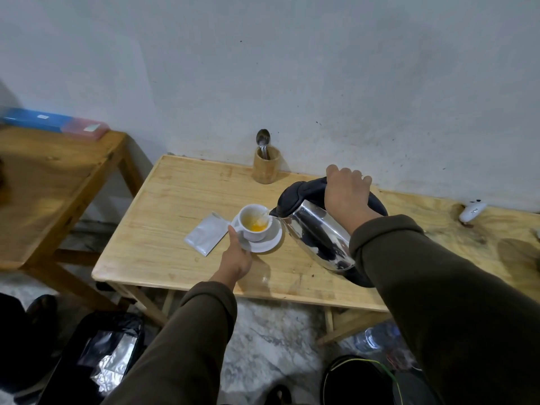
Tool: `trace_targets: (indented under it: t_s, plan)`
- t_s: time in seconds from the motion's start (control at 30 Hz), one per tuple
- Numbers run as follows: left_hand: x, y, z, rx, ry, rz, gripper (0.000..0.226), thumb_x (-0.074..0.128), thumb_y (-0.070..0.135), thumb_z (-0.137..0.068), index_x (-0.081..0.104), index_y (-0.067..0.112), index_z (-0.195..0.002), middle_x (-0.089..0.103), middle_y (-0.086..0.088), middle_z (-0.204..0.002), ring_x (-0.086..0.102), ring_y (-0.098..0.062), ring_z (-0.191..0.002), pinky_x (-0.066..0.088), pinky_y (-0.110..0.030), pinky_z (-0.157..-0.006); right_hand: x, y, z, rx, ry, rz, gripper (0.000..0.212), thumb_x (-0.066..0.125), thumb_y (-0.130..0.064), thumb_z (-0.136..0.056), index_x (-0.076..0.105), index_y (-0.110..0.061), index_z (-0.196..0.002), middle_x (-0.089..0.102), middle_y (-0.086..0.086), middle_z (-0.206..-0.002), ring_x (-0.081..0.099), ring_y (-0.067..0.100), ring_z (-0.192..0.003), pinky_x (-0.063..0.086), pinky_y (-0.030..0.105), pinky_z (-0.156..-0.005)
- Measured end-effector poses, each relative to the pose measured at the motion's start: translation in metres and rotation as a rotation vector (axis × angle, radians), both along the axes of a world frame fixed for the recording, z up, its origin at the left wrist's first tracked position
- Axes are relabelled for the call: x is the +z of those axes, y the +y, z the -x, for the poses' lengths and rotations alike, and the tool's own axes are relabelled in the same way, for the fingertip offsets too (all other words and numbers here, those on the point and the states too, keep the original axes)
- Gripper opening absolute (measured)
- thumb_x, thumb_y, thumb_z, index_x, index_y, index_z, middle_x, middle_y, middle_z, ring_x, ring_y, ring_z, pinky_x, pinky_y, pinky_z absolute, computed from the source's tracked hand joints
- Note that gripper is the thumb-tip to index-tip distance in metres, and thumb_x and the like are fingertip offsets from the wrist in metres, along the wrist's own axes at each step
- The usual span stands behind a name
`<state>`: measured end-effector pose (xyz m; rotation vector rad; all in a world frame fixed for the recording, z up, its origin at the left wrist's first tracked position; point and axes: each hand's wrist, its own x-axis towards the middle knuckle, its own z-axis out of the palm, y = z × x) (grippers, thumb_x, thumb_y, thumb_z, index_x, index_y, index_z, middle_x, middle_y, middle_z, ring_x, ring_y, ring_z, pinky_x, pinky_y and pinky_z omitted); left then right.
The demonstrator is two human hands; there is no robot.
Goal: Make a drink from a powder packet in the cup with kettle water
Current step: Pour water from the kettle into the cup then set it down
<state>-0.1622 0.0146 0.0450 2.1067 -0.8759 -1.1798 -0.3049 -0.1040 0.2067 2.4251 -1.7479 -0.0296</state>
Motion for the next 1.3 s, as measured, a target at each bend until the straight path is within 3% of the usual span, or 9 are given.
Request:
trace_targets:
  t_s: [1.3]
  plan:
    - [-0.0029,-0.0024,0.0013,0.019,0.004,0.004,0.082,0.04,0.019,-0.097,-0.024,0.026,-0.148,0.04,-0.027,-0.145,0.047,-0.041,-0.128,0.037,-0.043,-0.105,-0.0023,-0.001,0.0072,-0.007,0.004,0.005,0.025,0.047,-0.006,-0.089,0.046,-0.008,-0.114,0.059,0.014,-0.106,0.053,0.033,-0.104,0.039,0.043,-0.094]
